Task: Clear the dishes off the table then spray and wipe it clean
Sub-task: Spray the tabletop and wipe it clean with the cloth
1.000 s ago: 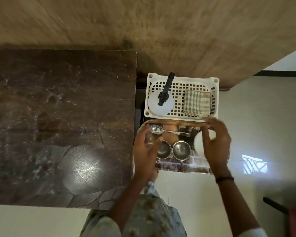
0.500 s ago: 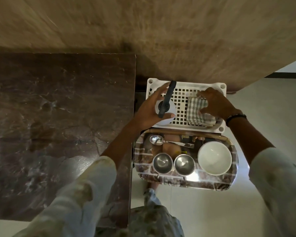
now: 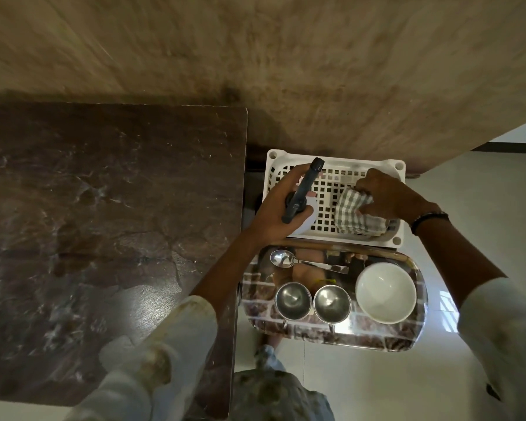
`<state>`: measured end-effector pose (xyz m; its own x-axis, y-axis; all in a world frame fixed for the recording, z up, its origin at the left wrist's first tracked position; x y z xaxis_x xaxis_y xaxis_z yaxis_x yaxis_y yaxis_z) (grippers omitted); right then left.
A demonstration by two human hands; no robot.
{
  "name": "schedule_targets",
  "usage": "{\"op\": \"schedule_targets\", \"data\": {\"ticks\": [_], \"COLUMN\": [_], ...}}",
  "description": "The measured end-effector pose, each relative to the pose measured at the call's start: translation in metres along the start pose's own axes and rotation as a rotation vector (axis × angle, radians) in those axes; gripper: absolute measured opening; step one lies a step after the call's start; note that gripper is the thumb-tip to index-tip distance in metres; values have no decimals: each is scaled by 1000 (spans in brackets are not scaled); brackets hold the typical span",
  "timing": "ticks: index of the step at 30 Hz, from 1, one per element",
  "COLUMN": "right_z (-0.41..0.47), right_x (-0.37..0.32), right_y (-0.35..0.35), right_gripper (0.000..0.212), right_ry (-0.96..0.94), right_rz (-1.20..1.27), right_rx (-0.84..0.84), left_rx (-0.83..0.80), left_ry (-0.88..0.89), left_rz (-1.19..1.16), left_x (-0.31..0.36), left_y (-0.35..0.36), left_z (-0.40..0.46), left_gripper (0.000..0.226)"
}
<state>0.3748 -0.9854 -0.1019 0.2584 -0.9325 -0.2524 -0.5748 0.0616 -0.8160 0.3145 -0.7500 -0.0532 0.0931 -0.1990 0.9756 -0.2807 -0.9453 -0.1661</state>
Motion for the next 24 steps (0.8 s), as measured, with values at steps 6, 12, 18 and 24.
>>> {"op": "schedule_targets", "data": {"ticks": [6,12,18,24], "right_z": [-50,-133,-187,-255], "right_x": [-53,-167,-270,-339], "right_y": [-42,-46,48,145], "right_gripper": [19,25,40,35], "right_ry": [7,135,362,663], "right_rz": [253,1031,1521,1653], "right_rx": [227,281,302,248], "left_rx": [123,241,354,294], "left_ry": [0,-137,-450,-432], "left_rz": [-34,-40,-115,-100], "left_x": [54,76,38,2], "left_y": [-35,-90,-131,-150], "left_z": [-40,-138,-277,-391], "left_gripper": [44,23,23,38]}}
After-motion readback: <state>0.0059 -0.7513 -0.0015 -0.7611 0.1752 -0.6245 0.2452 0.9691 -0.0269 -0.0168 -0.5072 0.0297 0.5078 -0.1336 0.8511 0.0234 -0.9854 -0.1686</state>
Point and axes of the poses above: each hand's wrist, its own z-axis towards the middle knuckle, its own y-axis out of the palm, x = y × z, the point moved 2 cm from there along z, towards the middle knuckle, and after that the axes turned 5 degrees about -z, right-handed, at the moved point
